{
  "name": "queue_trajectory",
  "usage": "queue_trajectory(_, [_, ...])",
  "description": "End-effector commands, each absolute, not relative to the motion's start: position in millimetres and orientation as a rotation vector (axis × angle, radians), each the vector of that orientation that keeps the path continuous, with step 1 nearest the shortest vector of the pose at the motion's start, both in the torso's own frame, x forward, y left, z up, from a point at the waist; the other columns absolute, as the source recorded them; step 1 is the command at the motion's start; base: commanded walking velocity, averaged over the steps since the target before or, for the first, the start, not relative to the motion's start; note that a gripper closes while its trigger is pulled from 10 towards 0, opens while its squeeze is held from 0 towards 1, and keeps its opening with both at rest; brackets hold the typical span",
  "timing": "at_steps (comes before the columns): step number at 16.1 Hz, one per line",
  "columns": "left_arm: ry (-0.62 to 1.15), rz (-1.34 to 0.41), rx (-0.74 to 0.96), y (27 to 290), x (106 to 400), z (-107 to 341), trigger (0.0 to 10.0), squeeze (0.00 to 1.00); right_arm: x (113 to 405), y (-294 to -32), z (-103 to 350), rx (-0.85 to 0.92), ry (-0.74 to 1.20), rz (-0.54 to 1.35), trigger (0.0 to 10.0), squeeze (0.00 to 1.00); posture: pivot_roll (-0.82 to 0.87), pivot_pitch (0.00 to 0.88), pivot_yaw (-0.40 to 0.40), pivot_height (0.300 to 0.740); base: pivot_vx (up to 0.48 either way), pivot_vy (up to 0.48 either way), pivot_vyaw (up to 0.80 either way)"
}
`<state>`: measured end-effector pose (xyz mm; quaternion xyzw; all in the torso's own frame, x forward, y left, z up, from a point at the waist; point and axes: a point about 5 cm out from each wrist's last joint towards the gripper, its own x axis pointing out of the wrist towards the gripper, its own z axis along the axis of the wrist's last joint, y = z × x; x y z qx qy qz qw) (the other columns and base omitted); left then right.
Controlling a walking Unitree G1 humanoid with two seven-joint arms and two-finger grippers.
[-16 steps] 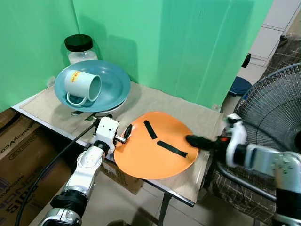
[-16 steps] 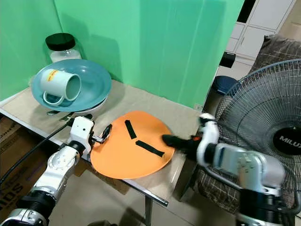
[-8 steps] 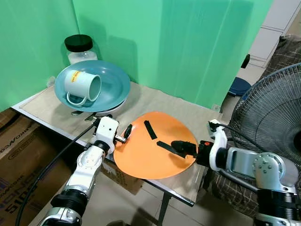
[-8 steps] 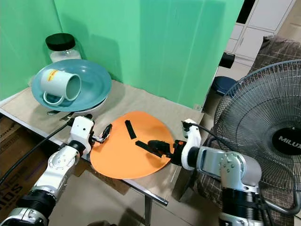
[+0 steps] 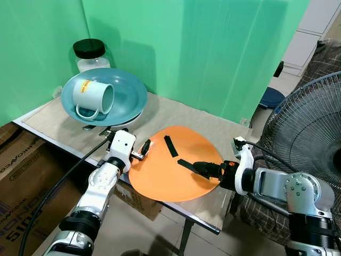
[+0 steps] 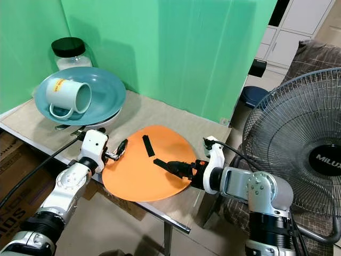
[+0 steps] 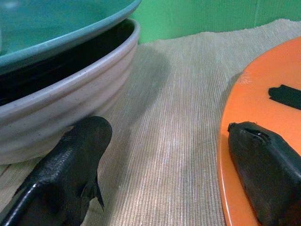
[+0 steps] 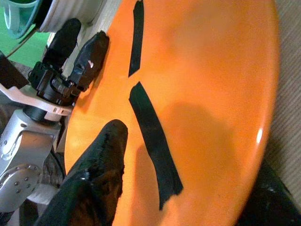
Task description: Setting the table
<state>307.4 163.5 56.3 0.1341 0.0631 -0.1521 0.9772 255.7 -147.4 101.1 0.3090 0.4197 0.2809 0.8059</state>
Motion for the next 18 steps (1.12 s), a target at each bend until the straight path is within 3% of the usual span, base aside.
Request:
queue_trajectory(1, [0.256,-0.271,0.299,174,297,33,10.0,0.0,256,-153,108,0.665,0.869,0.604,0.0,0.0,0.04,0.0,-0.031,0.74,0.0,0.0,0.0])
queue_trajectory(14, [0.238,-0.282,0.302,170,302,37,10.0,0.0,254,-154,115,0.607,0.796,0.62,0.0,0.0,0.03,0.0,-0.022,0.74,0.0,0.0,0.0])
queue_trajectory(18, [0.129,-0.401,0.235,152,297,50,10.0,0.0,251,-163,121,0.647,0.764,0.618,0.0,0.0,0.03,0.0,-0.021,0.74,0.0,0.0,0.0])
